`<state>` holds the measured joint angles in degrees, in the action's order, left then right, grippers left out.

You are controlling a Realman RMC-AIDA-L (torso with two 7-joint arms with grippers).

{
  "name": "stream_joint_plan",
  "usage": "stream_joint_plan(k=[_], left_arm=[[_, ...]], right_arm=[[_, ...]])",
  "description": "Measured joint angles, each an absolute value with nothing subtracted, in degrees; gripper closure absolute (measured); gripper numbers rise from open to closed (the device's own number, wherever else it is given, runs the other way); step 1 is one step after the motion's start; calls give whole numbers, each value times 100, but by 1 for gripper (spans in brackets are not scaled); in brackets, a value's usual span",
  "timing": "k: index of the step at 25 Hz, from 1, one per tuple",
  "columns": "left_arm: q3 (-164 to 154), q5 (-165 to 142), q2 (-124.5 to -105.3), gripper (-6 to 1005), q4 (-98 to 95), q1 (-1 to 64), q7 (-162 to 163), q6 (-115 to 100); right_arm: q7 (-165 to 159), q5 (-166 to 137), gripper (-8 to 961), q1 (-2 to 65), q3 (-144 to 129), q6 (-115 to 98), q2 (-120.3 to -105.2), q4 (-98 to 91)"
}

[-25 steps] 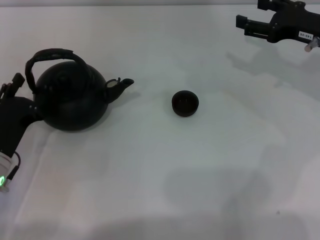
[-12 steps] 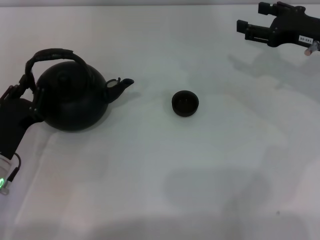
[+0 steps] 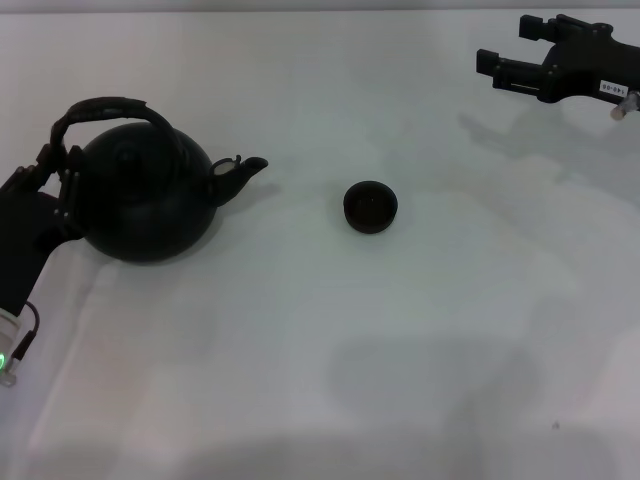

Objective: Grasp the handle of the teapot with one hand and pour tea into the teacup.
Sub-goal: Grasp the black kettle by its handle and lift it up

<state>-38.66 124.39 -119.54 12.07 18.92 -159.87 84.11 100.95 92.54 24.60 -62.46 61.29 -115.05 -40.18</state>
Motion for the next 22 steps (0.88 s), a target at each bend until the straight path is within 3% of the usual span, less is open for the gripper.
stream_joint_plan(k=[11,22], left_arm=[[-3789,12450,-11943,837,1169,1903,-15987,8420],[-3817,12397,-11874,837,659,2114,-15553,8154]], right_arm=[[10154,9247,109,2402,-6262,6134,-11505,-4003],[10346,9289,111,2382,-6256,6185,-11513,-3904]])
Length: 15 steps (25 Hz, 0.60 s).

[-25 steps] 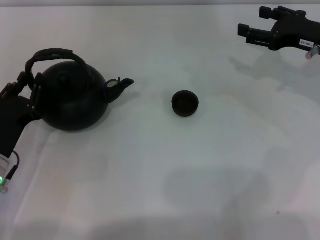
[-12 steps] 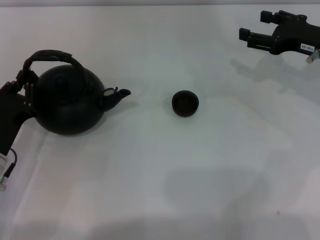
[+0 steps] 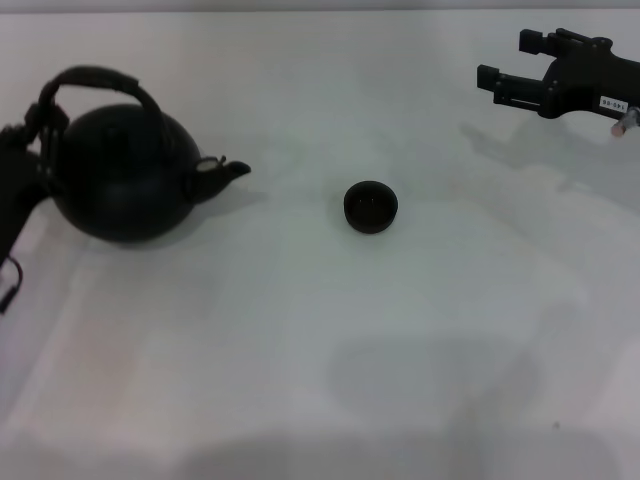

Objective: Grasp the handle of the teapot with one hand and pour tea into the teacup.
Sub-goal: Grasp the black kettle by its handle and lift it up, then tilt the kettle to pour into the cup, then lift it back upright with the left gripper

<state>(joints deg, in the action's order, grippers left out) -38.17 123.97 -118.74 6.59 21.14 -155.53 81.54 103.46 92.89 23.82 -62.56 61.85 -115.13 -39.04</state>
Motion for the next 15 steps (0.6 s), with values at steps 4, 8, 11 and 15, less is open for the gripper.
stream_joint_plan(k=[4,8,11,15], left_arm=[[-3846,11680,-11869,838,-501,2154,-14272,7367],[-3850,10782,-11890,838,-1678,2227,-12880,6753],[-3910,10179,-11882,838,-2281,2361,-11953,6374],[-4331,9489,-11902,838,-3109,2456,-10929,5900]], right_arm=[[10411,9303,113,2390,-6251,6188,-11520,-3860],[10467,9359,113,2391,-6264,6219,-11529,-3850],[10532,9452,113,2388,-6287,6239,-11531,-3808],[10678,9608,112,2385,-6274,6299,-11531,-3721]])
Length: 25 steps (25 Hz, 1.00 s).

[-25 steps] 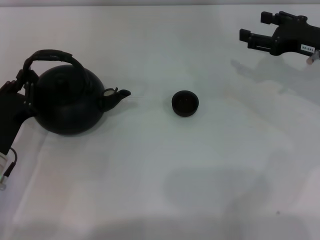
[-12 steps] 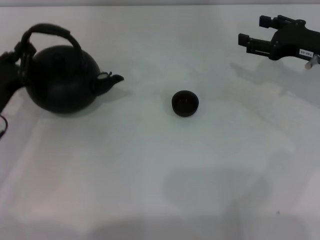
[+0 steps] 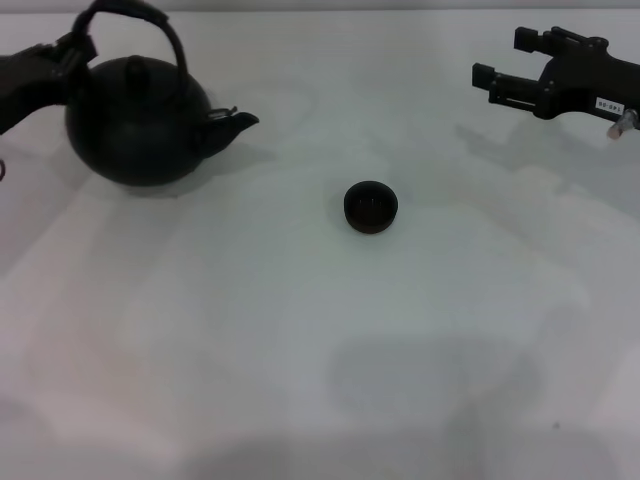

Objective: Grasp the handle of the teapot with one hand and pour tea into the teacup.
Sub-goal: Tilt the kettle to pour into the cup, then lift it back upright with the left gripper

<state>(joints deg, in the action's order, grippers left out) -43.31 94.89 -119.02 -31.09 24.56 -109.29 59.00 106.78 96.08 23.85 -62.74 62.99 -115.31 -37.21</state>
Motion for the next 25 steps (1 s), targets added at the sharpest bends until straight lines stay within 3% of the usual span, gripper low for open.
stream_joint_plan(k=[11,25], left_arm=[[-7089,8046,-11902,840,-5562,2022,-8175,4253],[-8250,7367,-11898,861,-7713,1056,-7384,3799]], right_arm=[[10768,9972,112,2328,-6239,6348,-11513,-3753],[10698,10344,112,2220,-5358,6498,-11497,-3764]])
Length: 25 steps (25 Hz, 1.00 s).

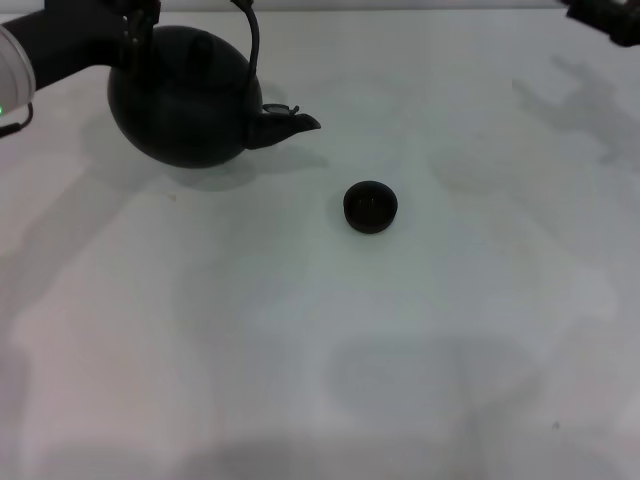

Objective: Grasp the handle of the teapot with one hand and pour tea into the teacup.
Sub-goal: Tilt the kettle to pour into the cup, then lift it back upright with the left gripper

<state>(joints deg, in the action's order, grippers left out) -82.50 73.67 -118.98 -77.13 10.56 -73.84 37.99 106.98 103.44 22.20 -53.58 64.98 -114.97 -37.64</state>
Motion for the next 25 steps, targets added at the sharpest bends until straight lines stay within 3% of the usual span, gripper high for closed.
stream_joint_plan(k=[25], left_arm=[[-8971,4084,-11894,863,-8464,1752,-4956,4314]], right_arm=[[10362,10808,113,2253,-4460,6740,-11496,-3818]])
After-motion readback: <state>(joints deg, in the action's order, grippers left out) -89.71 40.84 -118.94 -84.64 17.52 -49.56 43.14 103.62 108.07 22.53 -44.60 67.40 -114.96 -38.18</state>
